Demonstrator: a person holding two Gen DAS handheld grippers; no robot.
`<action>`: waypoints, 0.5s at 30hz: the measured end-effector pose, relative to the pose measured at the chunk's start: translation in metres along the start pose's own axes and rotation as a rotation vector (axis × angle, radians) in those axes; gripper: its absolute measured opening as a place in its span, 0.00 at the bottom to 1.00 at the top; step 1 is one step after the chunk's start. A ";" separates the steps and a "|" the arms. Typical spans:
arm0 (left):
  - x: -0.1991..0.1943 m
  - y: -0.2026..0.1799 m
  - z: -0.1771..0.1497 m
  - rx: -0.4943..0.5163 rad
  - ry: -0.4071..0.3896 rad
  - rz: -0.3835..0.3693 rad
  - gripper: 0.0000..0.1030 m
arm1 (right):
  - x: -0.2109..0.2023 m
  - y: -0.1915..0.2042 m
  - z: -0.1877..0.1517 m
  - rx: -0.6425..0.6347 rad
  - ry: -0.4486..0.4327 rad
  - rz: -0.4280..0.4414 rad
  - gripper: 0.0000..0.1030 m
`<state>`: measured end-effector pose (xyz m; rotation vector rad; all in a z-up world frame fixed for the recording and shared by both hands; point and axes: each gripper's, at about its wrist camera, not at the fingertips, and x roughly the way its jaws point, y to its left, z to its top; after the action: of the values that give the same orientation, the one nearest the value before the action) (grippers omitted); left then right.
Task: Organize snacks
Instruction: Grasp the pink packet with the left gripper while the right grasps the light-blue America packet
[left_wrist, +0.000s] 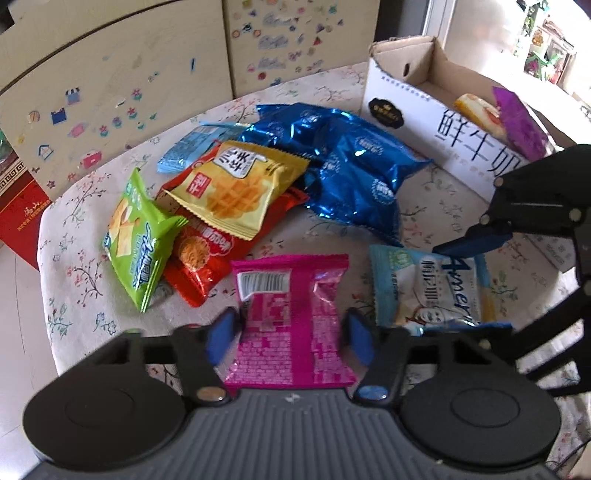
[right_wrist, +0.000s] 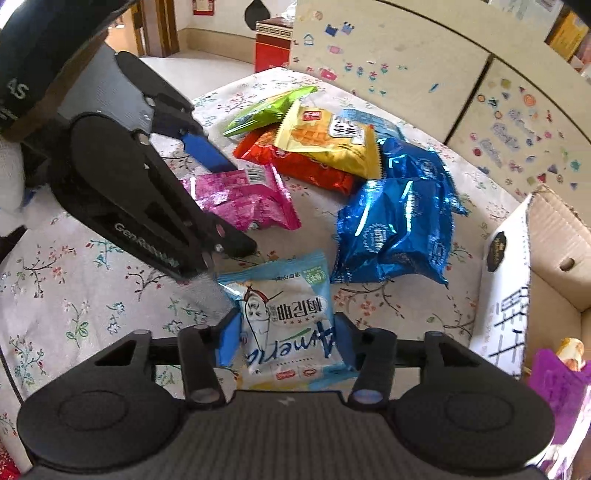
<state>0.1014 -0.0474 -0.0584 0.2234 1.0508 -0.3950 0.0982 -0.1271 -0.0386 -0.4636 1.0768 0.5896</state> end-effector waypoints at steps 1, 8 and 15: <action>-0.001 0.000 0.000 0.000 -0.002 -0.001 0.49 | -0.001 -0.001 -0.001 0.004 -0.003 -0.005 0.55; -0.010 0.008 -0.003 -0.032 -0.022 -0.020 0.42 | -0.009 -0.009 -0.007 0.036 -0.019 -0.008 0.55; -0.023 0.011 -0.002 -0.058 -0.057 -0.016 0.39 | -0.021 -0.016 -0.009 0.068 -0.056 -0.003 0.55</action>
<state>0.0942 -0.0314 -0.0394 0.1516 1.0067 -0.3830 0.0951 -0.1497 -0.0220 -0.3874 1.0396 0.5587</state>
